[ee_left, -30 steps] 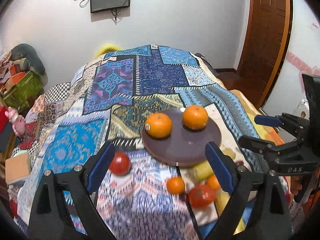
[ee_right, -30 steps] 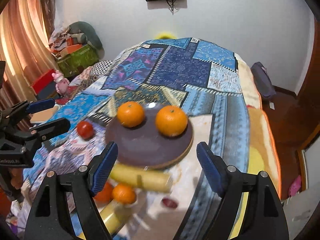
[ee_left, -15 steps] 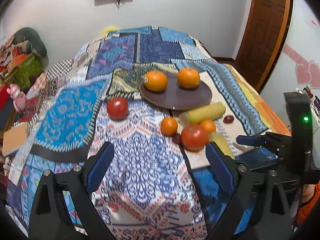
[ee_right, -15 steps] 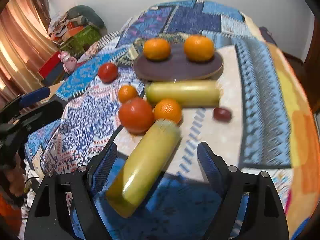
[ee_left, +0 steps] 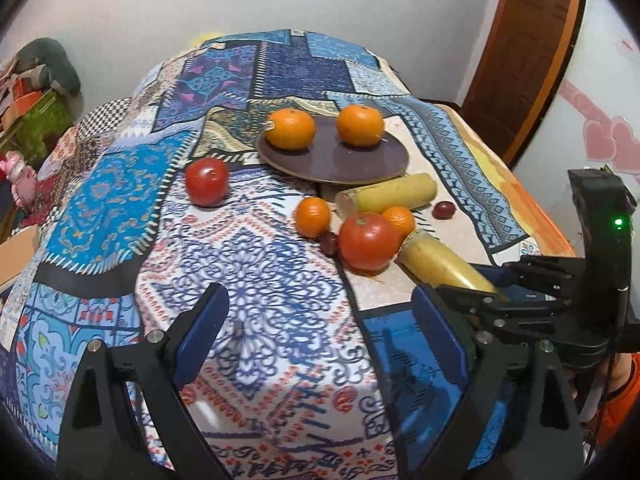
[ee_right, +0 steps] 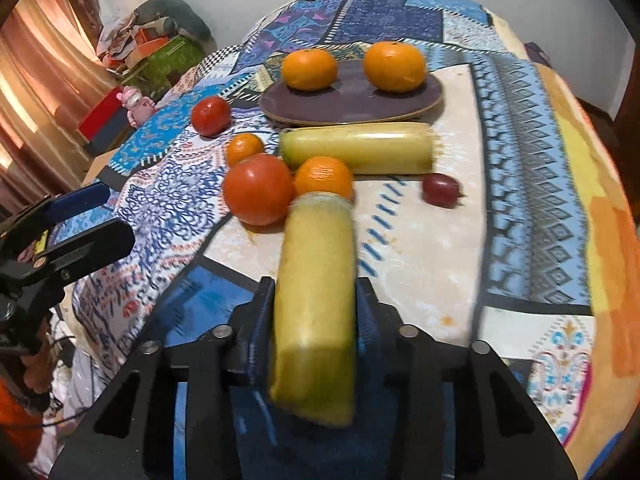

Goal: Organize fruits
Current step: 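Grasp the yellow cylindrical gourd with the right gripper, then carry the yellow gourd toward the plate with the right gripper while the left gripper grasps a red tomato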

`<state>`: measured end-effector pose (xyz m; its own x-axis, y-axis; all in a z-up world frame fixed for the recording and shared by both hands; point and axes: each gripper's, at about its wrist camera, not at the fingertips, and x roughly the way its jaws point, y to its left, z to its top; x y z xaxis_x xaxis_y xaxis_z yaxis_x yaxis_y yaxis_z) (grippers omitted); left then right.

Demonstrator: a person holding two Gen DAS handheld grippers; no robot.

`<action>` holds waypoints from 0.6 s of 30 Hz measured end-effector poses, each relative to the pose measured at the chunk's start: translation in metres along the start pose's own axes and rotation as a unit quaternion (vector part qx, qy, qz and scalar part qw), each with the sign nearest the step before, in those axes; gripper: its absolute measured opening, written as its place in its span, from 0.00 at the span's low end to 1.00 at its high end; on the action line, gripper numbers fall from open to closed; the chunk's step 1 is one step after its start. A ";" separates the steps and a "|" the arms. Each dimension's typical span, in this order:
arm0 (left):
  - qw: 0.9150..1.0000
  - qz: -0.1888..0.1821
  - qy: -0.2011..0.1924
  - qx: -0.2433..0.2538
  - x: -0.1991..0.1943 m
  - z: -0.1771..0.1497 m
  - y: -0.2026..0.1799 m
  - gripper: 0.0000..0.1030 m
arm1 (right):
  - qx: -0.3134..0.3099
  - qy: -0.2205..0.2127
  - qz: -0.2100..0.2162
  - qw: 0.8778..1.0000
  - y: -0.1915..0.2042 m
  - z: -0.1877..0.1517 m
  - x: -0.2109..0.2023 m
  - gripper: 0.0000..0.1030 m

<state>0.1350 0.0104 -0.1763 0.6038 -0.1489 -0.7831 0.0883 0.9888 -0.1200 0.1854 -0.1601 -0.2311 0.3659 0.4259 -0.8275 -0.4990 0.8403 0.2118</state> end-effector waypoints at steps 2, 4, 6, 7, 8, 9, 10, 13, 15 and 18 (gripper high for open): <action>1.000 -0.009 0.004 0.006 0.004 0.002 -0.006 0.88 | -0.002 -0.005 -0.006 1.000 -0.004 -0.003 -0.005 0.35; 1.000 -0.014 0.006 0.012 0.009 0.004 -0.013 0.84 | -0.005 -0.008 -0.012 1.000 -0.009 -0.006 -0.010 0.35; 1.000 -0.020 0.012 0.016 0.016 0.006 -0.018 0.78 | -0.007 -0.011 -0.022 1.000 -0.013 -0.009 -0.015 0.35; 0.999 -0.025 0.017 0.017 0.021 0.007 -0.020 0.73 | -0.006 -0.013 -0.028 1.000 -0.017 -0.011 -0.017 0.35; 0.999 -0.028 0.024 0.015 0.026 0.008 -0.022 0.68 | -0.005 -0.015 -0.033 0.999 -0.020 -0.013 -0.019 0.35; 0.999 -0.030 0.030 0.013 0.031 0.009 -0.023 0.65 | -0.003 -0.016 -0.036 0.999 -0.023 -0.014 -0.021 0.35; 0.999 -0.032 0.038 0.011 0.037 0.010 -0.024 0.61 | 0.000 -0.016 -0.038 0.999 -0.027 -0.014 -0.023 0.35; 0.998 -0.038 0.058 -0.002 0.052 0.012 -0.023 0.56 | 0.006 -0.015 -0.038 0.999 -0.034 -0.016 -0.026 0.35; 0.997 -0.040 0.069 -0.013 0.061 0.014 -0.023 0.56 | 0.005 -0.013 -0.033 0.999 -0.035 -0.016 -0.025 0.36; 0.996 -0.036 0.074 -0.026 0.069 0.017 -0.022 0.56 | 0.001 -0.014 -0.029 0.999 -0.034 -0.015 -0.023 0.36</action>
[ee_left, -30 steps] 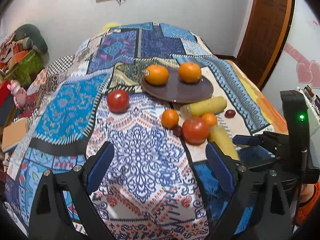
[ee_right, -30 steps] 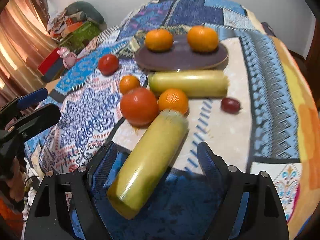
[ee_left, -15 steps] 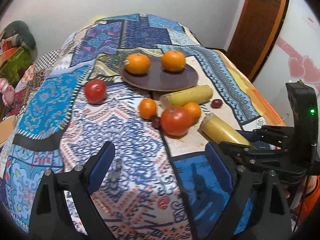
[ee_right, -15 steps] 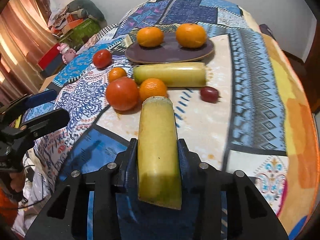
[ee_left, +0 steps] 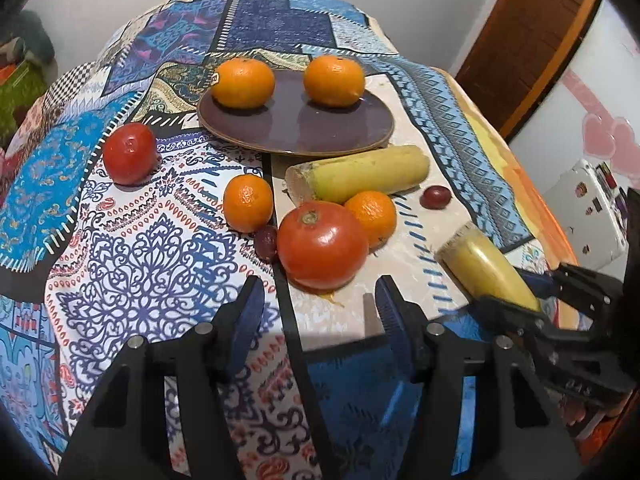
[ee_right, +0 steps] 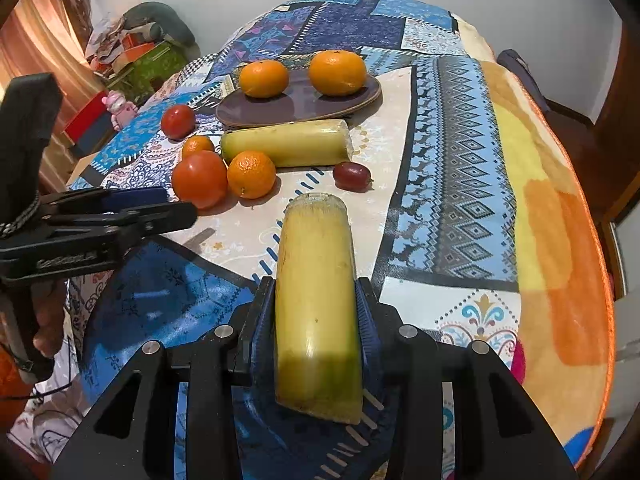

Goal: Organize fruits
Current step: 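Carry the yellow gourd toward the plate with the right gripper while the left gripper grasps a red tomato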

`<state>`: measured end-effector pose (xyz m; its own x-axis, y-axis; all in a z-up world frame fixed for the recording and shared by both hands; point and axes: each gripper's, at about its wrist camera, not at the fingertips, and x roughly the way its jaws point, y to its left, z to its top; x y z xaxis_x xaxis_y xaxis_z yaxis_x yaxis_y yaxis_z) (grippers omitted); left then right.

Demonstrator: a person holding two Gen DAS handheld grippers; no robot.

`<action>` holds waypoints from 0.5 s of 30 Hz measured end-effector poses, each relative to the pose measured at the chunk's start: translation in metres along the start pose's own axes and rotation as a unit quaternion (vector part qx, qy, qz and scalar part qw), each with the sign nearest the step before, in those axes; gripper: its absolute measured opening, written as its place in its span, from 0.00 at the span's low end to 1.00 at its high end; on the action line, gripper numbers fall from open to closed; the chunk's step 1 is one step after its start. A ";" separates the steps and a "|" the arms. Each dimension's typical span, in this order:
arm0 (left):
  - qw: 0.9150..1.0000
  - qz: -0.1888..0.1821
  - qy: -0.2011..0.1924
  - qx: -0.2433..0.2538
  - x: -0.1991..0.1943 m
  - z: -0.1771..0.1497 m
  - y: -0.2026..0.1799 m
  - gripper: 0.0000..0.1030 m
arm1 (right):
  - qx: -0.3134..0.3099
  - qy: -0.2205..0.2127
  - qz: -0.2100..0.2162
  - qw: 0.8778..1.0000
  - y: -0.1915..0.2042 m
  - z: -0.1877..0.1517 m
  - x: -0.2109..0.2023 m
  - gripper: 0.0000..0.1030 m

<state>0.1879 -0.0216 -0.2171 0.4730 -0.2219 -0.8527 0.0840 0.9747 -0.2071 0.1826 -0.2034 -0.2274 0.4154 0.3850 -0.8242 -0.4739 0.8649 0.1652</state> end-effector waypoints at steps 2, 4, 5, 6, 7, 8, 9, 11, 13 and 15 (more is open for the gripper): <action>1.000 0.002 -0.001 -0.008 0.003 0.004 0.000 0.56 | -0.001 0.003 0.003 1.000 0.000 0.002 0.004 0.36; 1.000 0.002 -0.001 -0.012 0.005 0.006 -0.001 0.56 | 0.000 0.005 0.008 1.000 0.000 0.003 0.008 0.36; 1.000 0.004 -0.001 -0.014 0.006 0.008 -0.002 0.56 | -0.001 0.004 0.009 1.000 0.000 0.003 0.008 0.36; 1.000 0.007 -0.001 -0.015 0.007 0.009 -0.003 0.56 | -0.002 0.002 0.010 1.000 0.000 0.003 0.009 0.36; 1.000 0.009 -0.001 -0.016 0.009 0.010 -0.003 0.56 | -0.004 0.001 0.012 1.000 0.000 0.003 0.009 0.36; 1.000 0.010 0.000 -0.017 0.010 0.010 -0.004 0.56 | -0.006 0.001 0.012 1.000 0.000 0.003 0.010 0.36; 1.000 0.012 -0.001 -0.019 0.011 0.011 -0.004 0.56 | -0.007 -0.001 0.014 1.000 0.000 0.003 0.010 0.35; 1.000 0.018 -0.004 -0.022 0.012 0.012 -0.005 0.56 | -0.008 -0.006 0.016 1.000 -0.001 0.002 0.009 0.35; 0.999 0.022 -0.010 -0.027 0.012 0.012 -0.004 0.52 | -0.008 -0.010 0.018 1.000 -0.002 0.001 0.009 0.35; 0.999 0.021 -0.014 -0.025 0.011 0.010 -0.005 0.49 | -0.007 -0.013 0.018 1.000 -0.002 0.001 0.008 0.35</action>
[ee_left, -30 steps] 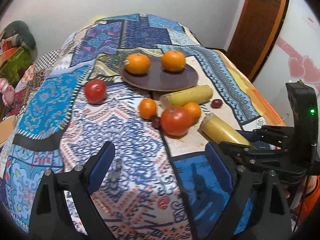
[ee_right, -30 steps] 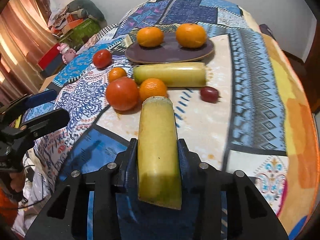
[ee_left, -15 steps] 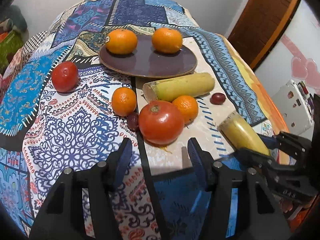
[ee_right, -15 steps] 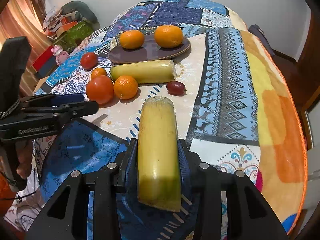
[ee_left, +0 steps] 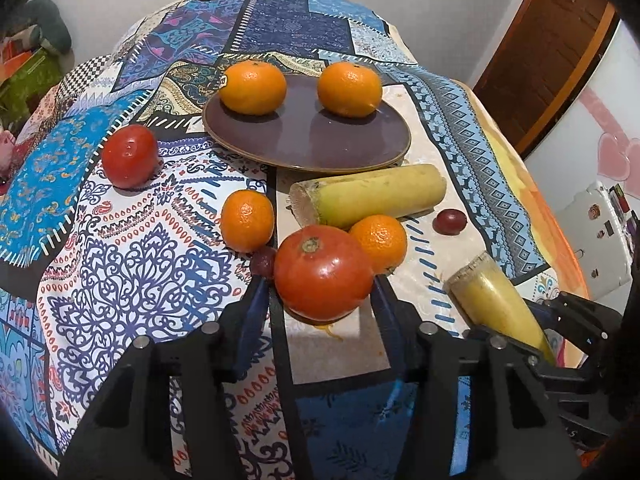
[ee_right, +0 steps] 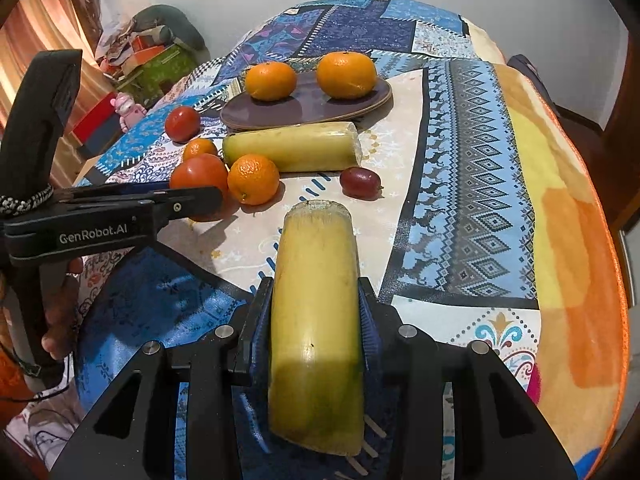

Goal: Organize fruits
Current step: 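Carry the yellow gourd toward the plate with the right gripper while the left gripper grasps a red tomato, then lower the gourd between the oranges with the right gripper while the left gripper sets the tomato on the plate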

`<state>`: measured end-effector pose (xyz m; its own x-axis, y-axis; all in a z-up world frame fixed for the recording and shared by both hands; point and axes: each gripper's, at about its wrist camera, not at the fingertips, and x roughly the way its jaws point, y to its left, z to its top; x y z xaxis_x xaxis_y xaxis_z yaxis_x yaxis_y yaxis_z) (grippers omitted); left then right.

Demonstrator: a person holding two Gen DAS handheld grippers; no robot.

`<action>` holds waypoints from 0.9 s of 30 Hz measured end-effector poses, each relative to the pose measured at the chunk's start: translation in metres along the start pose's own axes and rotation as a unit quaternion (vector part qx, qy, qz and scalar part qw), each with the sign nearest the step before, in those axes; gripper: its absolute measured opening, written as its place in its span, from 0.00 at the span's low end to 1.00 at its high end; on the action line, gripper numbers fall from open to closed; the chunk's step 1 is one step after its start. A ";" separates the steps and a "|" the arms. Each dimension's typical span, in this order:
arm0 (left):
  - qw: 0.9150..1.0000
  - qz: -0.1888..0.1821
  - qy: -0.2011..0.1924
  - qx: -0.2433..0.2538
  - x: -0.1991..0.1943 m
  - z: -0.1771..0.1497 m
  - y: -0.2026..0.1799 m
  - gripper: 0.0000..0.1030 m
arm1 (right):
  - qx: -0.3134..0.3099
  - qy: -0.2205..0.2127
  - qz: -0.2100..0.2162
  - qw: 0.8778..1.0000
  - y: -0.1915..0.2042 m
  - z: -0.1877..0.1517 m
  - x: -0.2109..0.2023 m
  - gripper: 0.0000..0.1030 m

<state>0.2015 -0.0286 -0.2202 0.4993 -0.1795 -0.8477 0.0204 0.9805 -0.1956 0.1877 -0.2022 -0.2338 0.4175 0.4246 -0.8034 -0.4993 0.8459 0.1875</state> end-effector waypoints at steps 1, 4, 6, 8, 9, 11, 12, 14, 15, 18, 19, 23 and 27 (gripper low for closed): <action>1.000 -0.005 -0.001 0.003 -0.001 -0.001 -0.001 0.45 | 0.000 -0.002 0.000 1.000 0.000 0.000 -0.001 0.35; 1.000 -0.009 -0.002 0.011 -0.005 -0.005 -0.001 0.45 | 0.002 -0.008 0.003 1.000 -0.001 0.002 -0.004 0.35; 1.000 -0.015 -0.002 0.012 -0.009 -0.006 0.001 0.45 | 0.004 -0.014 0.004 1.000 -0.002 0.004 -0.006 0.35; 1.000 -0.019 -0.005 0.014 -0.015 -0.008 0.004 0.44 | 0.005 -0.021 0.005 1.000 -0.002 0.008 -0.010 0.35; 1.000 -0.019 -0.009 0.015 -0.019 -0.009 0.005 0.44 | 0.006 -0.025 0.006 1.000 -0.002 0.011 -0.012 0.35; 0.999 -0.020 -0.018 0.019 -0.029 -0.009 0.007 0.44 | 0.005 -0.033 0.007 0.999 -0.003 0.016 -0.015 0.35; 0.999 -0.020 -0.024 0.020 -0.035 -0.008 0.008 0.44 | 0.004 -0.037 0.005 0.999 -0.003 0.020 -0.017 0.35; 0.999 -0.021 -0.034 0.020 -0.045 -0.007 0.011 0.44 | 0.002 -0.044 0.004 0.999 -0.002 0.026 -0.019 0.35; 0.999 -0.022 -0.039 0.019 -0.049 -0.005 0.013 0.44 | 0.002 -0.049 0.004 0.999 -0.002 0.029 -0.020 0.35; 0.998 -0.019 -0.060 0.021 -0.064 0.002 0.018 0.44 | -0.001 -0.062 0.004 0.998 -0.001 0.040 -0.023 0.35; 0.997 -0.016 -0.068 0.022 -0.069 0.005 0.020 0.44 | -0.003 -0.067 0.003 0.998 0.000 0.045 -0.024 0.35; 0.995 -0.001 -0.095 0.023 -0.083 0.020 0.027 0.44 | -0.005 -0.086 0.003 0.996 0.001 0.067 -0.024 0.35; 0.993 0.008 -0.117 0.026 -0.088 0.037 0.031 0.44 | -0.011 -0.104 0.003 0.994 0.003 0.090 -0.023 0.35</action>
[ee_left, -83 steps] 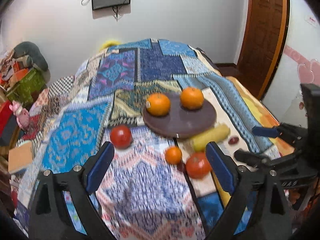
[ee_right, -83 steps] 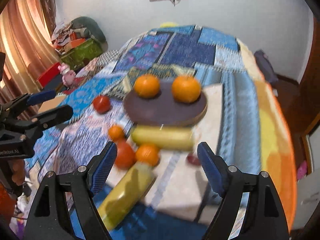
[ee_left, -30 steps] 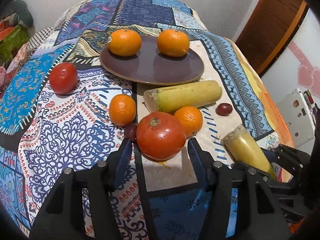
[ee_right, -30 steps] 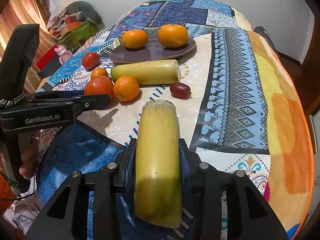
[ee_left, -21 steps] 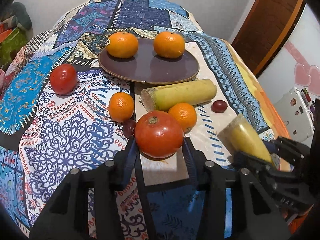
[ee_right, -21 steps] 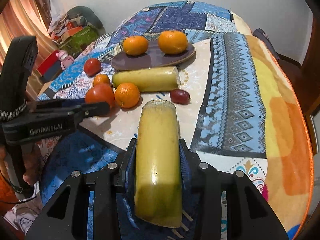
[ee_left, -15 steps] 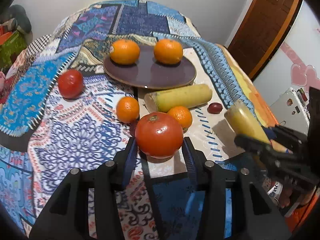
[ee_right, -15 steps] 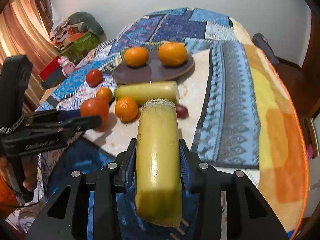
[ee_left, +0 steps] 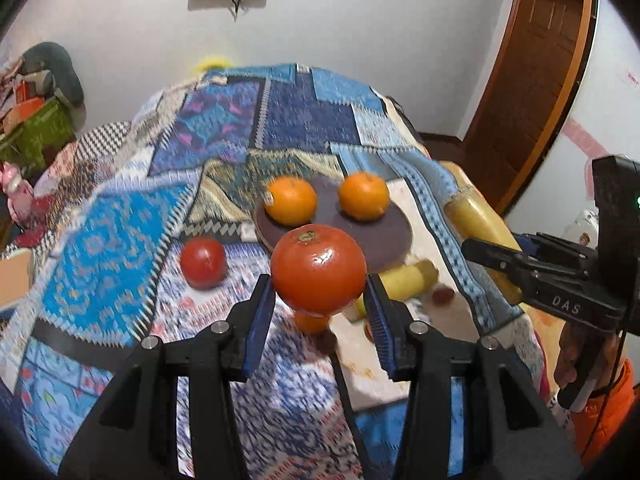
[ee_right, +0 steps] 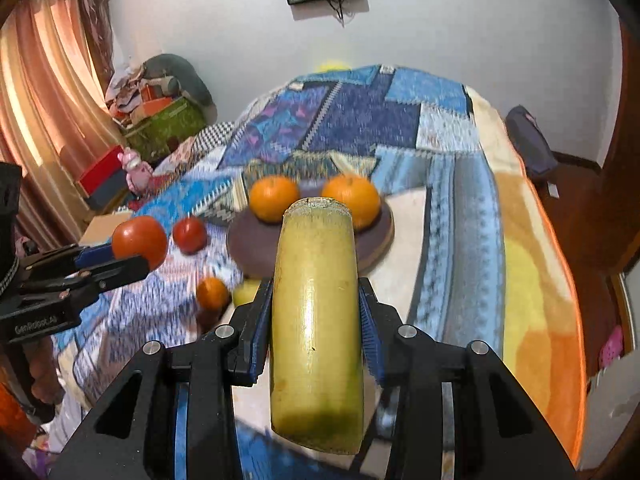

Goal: Organize fruits
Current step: 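Lower the gourd between the oranges with the right gripper while the left gripper sets the tomato on the plate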

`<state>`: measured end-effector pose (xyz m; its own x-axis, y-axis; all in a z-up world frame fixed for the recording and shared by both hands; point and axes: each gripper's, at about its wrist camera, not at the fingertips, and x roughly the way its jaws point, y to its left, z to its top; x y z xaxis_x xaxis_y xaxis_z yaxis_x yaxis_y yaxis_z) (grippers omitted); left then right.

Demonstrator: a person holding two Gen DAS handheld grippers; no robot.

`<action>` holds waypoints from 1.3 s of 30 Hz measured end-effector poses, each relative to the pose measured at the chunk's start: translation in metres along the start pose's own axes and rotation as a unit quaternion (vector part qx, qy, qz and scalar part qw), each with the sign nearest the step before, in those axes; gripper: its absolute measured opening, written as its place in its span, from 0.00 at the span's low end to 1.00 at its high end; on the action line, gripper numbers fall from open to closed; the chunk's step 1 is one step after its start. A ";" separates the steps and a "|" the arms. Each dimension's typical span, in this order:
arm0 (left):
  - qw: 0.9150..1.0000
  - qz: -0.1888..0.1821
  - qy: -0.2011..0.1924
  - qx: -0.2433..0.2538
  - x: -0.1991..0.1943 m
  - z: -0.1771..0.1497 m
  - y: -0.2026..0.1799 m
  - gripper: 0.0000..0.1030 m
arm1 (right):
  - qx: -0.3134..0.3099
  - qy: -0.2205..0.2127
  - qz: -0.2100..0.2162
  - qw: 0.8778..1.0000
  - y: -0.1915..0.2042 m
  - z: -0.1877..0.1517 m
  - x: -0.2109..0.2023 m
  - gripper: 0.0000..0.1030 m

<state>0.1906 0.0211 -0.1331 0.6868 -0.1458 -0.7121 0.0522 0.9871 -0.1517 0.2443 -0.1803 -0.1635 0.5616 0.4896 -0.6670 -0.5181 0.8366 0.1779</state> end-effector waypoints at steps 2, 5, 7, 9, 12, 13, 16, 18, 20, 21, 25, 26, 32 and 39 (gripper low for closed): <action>1.000 0.002 -0.005 0.002 0.003 0.008 0.002 0.44 | -0.004 -0.007 -0.001 1.000 0.001 0.010 0.003 0.35; 1.000 0.004 -0.007 0.002 0.013 0.019 0.007 0.44 | -0.009 -0.013 0.000 1.000 0.003 0.028 0.014 0.35; 1.000 0.004 -0.006 0.003 0.022 0.026 0.008 0.44 | -0.012 -0.013 0.000 1.000 0.005 0.037 0.022 0.35; 1.000 0.004 -0.004 0.003 0.030 0.032 0.010 0.44 | -0.015 -0.012 -0.002 1.000 0.007 0.045 0.032 0.35; 1.000 0.002 0.002 0.002 0.046 0.040 0.013 0.44 | -0.018 -0.004 -0.001 1.000 0.008 0.054 0.049 0.35; 1.000 0.003 0.002 0.003 0.051 0.041 0.014 0.44 | -0.017 0.000 0.000 1.000 0.009 0.057 0.055 0.35; 1.000 0.008 0.009 0.010 0.068 0.047 0.015 0.44 | -0.018 0.012 0.003 1.000 0.010 0.062 0.073 0.35; 1.000 0.008 0.017 0.010 0.080 0.049 0.017 0.44 | -0.013 0.024 0.006 1.000 0.009 0.065 0.086 0.35; 1.000 0.008 0.025 0.009 0.092 0.050 0.020 0.44 | -0.011 0.035 0.007 0.999 0.008 0.066 0.097 0.35; 0.999 0.008 0.029 0.009 0.098 0.050 0.021 0.44 | -0.012 0.039 0.006 0.999 0.008 0.066 0.101 0.35; 0.999 0.010 0.046 0.015 0.118 0.048 0.024 0.44 | -0.010 0.059 0.011 0.998 0.008 0.064 0.115 0.35; 0.999 0.011 0.049 0.017 0.121 0.047 0.024 0.44 | -0.009 0.062 0.013 0.998 0.008 0.063 0.118 0.35; 0.998 0.012 0.061 0.029 0.136 0.042 0.022 0.44 | -0.016 0.078 0.016 0.997 0.008 0.056 0.125 0.35; 0.997 0.011 0.072 0.037 0.140 0.042 0.021 0.45 | -0.008 0.087 0.019 0.996 0.006 0.056 0.130 0.35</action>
<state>0.3179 0.0242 -0.2072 0.5777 -0.1271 -0.8063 0.0949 0.9916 -0.0883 0.3502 -0.0984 -0.2086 0.4225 0.4698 -0.7751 -0.5471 0.8140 0.1951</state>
